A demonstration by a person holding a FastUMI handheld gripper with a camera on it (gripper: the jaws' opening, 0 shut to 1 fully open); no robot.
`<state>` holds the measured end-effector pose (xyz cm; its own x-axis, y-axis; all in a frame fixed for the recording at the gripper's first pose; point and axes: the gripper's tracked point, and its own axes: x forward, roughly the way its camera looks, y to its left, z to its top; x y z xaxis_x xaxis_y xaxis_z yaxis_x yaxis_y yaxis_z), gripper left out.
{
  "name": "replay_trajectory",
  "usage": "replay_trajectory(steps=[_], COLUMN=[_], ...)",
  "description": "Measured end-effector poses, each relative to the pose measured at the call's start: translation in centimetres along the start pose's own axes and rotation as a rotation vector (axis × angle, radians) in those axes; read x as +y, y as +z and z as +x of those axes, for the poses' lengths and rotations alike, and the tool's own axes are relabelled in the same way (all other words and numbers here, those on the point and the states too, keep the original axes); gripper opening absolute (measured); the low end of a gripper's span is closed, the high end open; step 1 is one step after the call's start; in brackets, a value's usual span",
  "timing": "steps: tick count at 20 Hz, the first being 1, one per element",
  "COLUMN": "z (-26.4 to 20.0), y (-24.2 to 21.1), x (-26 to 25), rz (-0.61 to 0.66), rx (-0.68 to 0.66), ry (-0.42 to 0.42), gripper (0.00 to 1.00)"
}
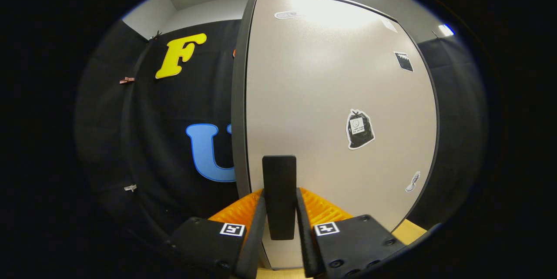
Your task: Open the shoe cabinet door, grab the shoes and put them into the shoe cabinet, then close the shoe cabinet door.
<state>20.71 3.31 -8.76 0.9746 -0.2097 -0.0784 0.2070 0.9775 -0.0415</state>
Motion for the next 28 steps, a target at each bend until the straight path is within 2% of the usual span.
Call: replay_trajectory(steps=[3,4,6,8,14,28], z=[-0.2,0.0,0.3,0.0,-1.1,-10.5], y=[-0.2,0.0,0.0,-0.2,-0.1,0.3], x=[0.3,0.3,0.2,0.2,0.1,-2.8], rz=[-0.006,-0.012,-0.024,-0.016,-0.007,0.029], rx=[0.002,-0.001,0.005,0.016,0.018,0.043], ry=[0.005,0.002,-0.005,0.0,0.008,0.16], gripper=[0.46,0.39,0.39,0.34,0.34,0.34])
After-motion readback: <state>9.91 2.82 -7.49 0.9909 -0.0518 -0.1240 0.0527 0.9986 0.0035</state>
